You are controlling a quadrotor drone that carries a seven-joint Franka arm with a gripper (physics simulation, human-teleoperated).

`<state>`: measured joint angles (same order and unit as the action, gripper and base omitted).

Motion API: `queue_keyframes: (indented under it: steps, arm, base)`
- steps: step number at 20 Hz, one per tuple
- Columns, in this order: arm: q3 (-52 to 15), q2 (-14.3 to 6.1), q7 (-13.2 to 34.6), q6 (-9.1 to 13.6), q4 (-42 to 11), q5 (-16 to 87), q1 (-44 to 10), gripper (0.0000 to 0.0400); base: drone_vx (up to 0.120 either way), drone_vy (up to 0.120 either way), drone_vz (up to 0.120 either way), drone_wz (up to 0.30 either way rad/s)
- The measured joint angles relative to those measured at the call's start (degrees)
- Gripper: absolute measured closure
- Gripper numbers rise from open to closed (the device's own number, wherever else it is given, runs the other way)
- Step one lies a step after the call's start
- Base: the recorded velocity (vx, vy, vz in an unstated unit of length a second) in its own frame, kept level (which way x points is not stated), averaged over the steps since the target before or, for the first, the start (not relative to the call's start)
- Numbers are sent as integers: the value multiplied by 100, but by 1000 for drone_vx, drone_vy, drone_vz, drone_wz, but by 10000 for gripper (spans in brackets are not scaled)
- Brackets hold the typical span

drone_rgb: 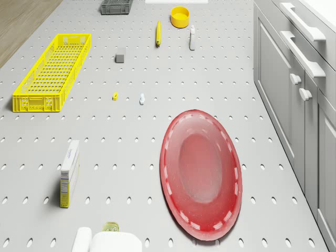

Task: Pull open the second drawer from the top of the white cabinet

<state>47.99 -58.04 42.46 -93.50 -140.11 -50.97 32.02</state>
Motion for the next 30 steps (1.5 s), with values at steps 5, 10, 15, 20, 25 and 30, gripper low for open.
queue_keyframes:
  steps: [5,10,15,20,25,30]
  arm:
    - [37,-100,64,-93,-13,77,101,100]
    - [70,-195,124,-178,-25,150,193,100]
    - [99,-283,182,-258,-36,219,278,100]
    - [124,-366,236,-330,-47,284,355,100]
    - [147,-442,287,-397,-57,345,426,100]
    - [168,-513,335,-458,-66,402,491,100]
  base:
    - [120,-120,0,0]
    - [120,-120,0,0]
    - [120,-120,0,0]
    - [120,-24,0,0]
    - [120,-40,0,0]
    - [120,-112,0,0]
